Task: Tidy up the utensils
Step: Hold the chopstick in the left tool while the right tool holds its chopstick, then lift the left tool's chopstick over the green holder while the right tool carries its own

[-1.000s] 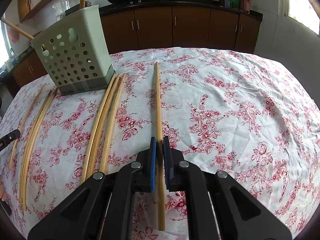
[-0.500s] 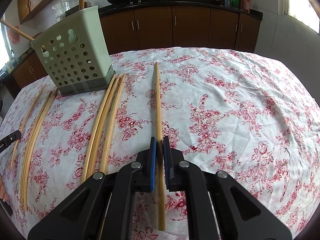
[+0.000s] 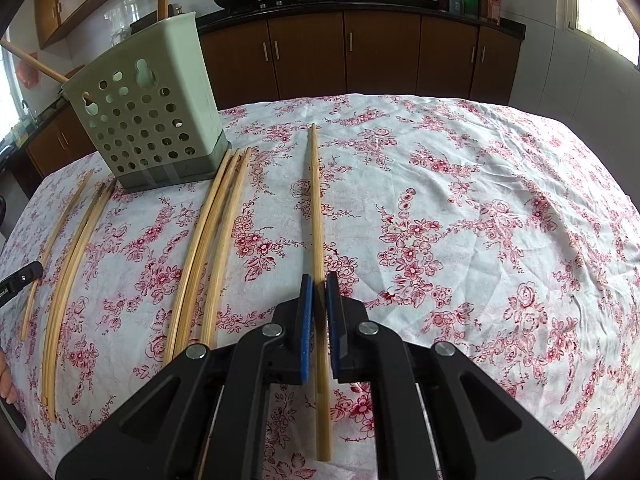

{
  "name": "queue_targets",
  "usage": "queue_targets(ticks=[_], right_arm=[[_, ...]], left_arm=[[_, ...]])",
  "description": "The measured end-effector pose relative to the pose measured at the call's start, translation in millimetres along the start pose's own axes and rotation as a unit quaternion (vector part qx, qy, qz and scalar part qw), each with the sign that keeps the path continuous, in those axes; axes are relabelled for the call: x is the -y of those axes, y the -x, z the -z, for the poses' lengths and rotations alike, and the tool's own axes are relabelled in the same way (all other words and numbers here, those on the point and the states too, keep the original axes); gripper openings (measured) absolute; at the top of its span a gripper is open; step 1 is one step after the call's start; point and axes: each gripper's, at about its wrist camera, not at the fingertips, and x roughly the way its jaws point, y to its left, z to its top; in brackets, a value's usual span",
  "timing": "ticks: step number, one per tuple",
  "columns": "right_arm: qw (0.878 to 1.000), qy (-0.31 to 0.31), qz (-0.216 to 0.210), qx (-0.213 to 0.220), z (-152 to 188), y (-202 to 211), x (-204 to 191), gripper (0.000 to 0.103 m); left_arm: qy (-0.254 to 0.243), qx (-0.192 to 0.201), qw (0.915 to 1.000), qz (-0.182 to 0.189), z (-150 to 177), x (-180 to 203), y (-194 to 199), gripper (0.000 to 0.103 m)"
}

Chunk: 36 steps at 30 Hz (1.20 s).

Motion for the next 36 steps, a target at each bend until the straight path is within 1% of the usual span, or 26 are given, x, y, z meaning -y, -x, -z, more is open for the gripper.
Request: queue_targets(ticks=[20,23,26,31,33,34,36], right_arm=[[1.000,-0.001,0.000,0.001,0,0,0,0.008],[1.000,-0.004,-0.001,0.002,1,2,1,0.008],[1.000,-0.002,-0.003,0.001,10,8,0,0.009],[1.000,-0.013,-0.014,0.001,17,12,4,0.008],[1.000,-0.010,-0.004,0.002,17,15,3,0.008],[1.000,-0.012,-0.003,0.010,15,20,4,0.007],[0.999,-0.014,-0.007,0.033,8,33,8,0.008]], left_arm=[[0.000,0.000,1.0000,-0.001,0,1,1,0.010],[-0.015,-0.001,0.9998,-0.010,4,6,4,0.010],[-0.040,-0.004,0.9991,-0.017,16,12,13,0.010],[-0.053,-0.004,0.9983,-0.026,24,15,20,0.009],[-0.064,-0.005,0.9975,-0.030,25,17,22,0.008],[-0.067,-0.002,0.9974,-0.029,24,17,25,0.008],[-0.068,0.019,0.9972,-0.027,19,18,40,0.008]])
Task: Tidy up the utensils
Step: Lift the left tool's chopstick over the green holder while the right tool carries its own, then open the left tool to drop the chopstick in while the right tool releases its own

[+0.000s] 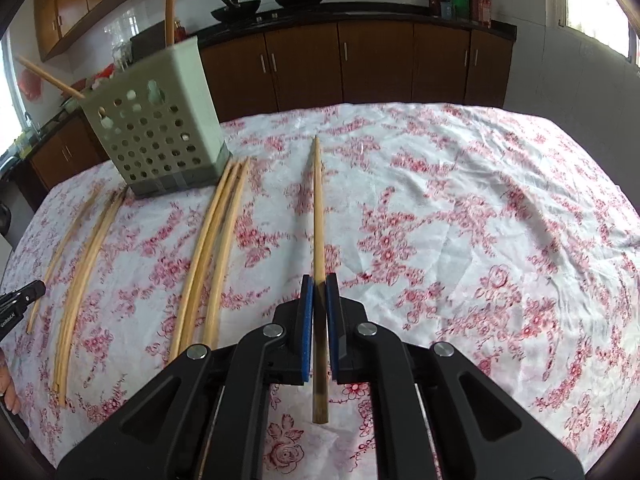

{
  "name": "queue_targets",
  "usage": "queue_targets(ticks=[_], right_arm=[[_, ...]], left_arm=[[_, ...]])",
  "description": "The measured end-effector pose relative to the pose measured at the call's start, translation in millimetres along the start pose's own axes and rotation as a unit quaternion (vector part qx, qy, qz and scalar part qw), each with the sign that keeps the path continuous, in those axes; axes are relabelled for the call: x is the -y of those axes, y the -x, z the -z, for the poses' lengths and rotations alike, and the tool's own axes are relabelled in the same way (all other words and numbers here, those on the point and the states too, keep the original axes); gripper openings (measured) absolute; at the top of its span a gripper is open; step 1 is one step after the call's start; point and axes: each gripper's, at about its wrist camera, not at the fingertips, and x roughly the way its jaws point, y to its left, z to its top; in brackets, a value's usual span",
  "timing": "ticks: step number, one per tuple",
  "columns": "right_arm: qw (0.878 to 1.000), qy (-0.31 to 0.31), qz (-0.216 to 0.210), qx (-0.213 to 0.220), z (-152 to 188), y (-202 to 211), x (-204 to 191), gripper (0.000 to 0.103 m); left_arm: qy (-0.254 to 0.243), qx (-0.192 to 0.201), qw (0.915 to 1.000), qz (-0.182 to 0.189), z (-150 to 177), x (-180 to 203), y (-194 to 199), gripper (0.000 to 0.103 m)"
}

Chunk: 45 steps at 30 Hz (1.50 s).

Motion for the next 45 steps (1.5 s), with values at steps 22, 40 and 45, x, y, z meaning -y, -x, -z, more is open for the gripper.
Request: queue_targets(ticks=[22,40,45], right_arm=[[0.977,0.004,-0.053,0.204,-101,114,-14,0.007],[0.929,0.006,-0.113,0.354,-161,154,-69,0.007],[0.921,-0.016,-0.097,0.377,-170,133,-72,0.007]], left_arm=[[0.012,0.190,0.9786,0.078,-112,-6,151,0.008],[-0.012,0.277,0.9505,0.141,-175,60,199,0.008],[-0.010,0.281,0.9504,0.133,-191,70,170,0.008]])
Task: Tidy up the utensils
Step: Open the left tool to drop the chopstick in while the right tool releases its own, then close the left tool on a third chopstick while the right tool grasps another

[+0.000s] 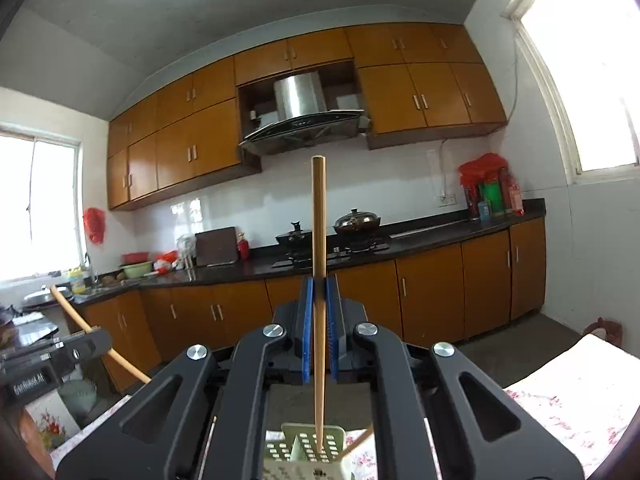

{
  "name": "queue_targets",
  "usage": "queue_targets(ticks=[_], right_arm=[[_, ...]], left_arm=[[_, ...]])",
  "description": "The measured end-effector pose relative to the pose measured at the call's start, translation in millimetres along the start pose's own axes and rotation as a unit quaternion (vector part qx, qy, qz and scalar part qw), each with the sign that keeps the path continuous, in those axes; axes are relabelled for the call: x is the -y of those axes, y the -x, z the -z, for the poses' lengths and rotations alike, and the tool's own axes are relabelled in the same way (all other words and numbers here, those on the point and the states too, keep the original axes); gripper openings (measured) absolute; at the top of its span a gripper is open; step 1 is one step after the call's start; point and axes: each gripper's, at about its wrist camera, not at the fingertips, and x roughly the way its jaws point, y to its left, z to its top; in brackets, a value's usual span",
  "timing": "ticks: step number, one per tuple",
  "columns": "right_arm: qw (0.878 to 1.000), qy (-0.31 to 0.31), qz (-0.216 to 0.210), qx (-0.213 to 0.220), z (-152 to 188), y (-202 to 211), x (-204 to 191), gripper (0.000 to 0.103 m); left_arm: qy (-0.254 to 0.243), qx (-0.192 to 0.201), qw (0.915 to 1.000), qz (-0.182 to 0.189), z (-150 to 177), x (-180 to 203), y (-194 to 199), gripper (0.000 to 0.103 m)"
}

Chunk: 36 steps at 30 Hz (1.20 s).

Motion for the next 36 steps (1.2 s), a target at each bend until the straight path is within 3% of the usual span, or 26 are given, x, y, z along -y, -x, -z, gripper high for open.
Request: queue_targets(ticks=[8,15,19,29,31,34,35,36], right_arm=[[0.999,0.003,0.010,-0.033,47,-20,-5,0.007],[0.997,0.013,0.010,-0.069,61,-11,-3,0.010],[0.997,0.018,0.010,-0.072,56,0,-2,0.036],[0.996,0.002,0.036,-0.080,35,56,23,0.043],[0.994,0.004,0.045,-0.103,42,64,34,0.043],[0.980,0.018,0.056,-0.191,80,60,47,0.042],[0.971,0.019,0.053,-0.234,100,55,51,0.039],[0.961,0.015,0.045,-0.273,117,49,55,0.029]], left_arm=[[0.011,-0.028,0.9995,0.004,35,-8,-44,0.008],[0.018,-0.048,0.9987,0.005,51,-11,-54,0.008],[0.019,-0.045,0.9988,0.003,52,-12,-44,0.015],[0.034,-0.023,0.9989,-0.022,51,-26,18,0.031],[0.038,-0.031,0.9981,-0.037,64,-33,33,0.033],[0.036,-0.063,0.9954,-0.062,96,-42,40,0.034],[0.032,-0.083,0.9933,-0.073,112,-44,36,0.034],[0.030,-0.095,0.9920,-0.077,120,-47,33,0.034]])
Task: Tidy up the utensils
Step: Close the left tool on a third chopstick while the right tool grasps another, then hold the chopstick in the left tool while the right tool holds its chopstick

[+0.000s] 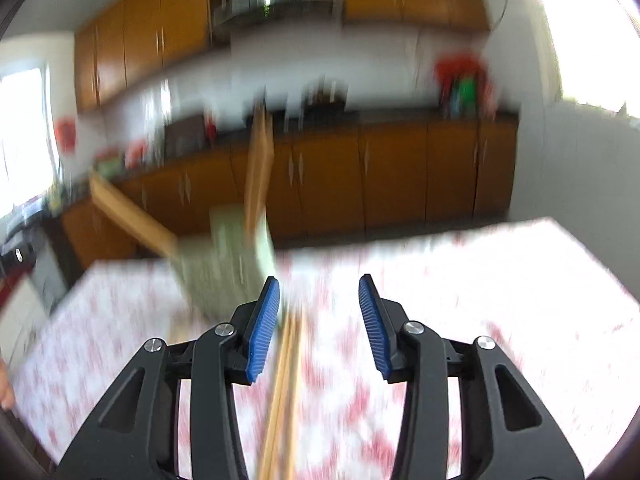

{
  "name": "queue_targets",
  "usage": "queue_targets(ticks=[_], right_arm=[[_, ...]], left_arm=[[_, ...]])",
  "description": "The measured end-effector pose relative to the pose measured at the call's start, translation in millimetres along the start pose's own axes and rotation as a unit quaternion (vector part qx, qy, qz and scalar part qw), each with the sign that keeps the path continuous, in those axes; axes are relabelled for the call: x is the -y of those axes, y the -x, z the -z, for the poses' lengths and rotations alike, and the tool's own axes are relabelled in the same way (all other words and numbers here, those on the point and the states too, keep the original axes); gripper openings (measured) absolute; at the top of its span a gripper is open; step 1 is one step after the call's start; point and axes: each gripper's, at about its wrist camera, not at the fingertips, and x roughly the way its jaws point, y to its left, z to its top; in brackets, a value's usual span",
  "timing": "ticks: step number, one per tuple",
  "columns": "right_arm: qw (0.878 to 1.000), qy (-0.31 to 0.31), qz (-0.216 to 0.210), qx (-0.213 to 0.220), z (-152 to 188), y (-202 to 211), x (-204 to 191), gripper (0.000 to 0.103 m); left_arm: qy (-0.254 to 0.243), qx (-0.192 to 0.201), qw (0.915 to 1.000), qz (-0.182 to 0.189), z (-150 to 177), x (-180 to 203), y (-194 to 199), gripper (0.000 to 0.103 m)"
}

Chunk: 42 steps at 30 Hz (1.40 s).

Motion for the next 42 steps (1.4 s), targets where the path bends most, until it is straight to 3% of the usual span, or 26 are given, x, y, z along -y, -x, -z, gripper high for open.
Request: queue_targets(ticks=[1,3,5,9,11,15,21,33,42], right_arm=[[0.998,-0.005,-0.016,-0.054,17,-19,2,0.022],[0.992,-0.014,-0.040,-0.116,39,-42,2,0.018],[0.987,-0.008,-0.047,-0.156,59,-60,-5,0.018],[0.981,0.001,-0.045,-0.190,79,-78,-10,0.017],[0.982,0.018,-0.031,-0.185,81,-81,-13,0.009],[0.984,0.005,0.016,-0.178,78,-85,0,0.008],[0.984,0.001,0.019,-0.175,79,-84,13,0.008],[0.985,0.027,0.012,-0.170,92,-72,0,0.009],[0.986,0.004,0.055,-0.154,73,-91,26,0.008]], left_arm=[[-0.003,-0.028,0.9996,-0.009,18,-3,-11,0.034],[0.002,-0.068,0.9977,-0.006,40,-8,-27,0.034],[0.008,-0.101,0.9948,-0.003,58,-12,-41,0.033],[0.018,-0.153,0.9881,0.011,93,-16,-61,0.031],[0.020,-0.169,0.9852,0.020,102,-16,-67,0.028],[0.026,-0.193,0.9802,0.035,117,-12,-79,0.021],[0.006,-0.217,0.9754,0.036,129,3,-92,0.016],[-0.030,-0.219,0.9752,-0.008,130,10,-109,0.009],[0.012,-0.213,0.9754,-0.057,111,-47,-127,0.009]])
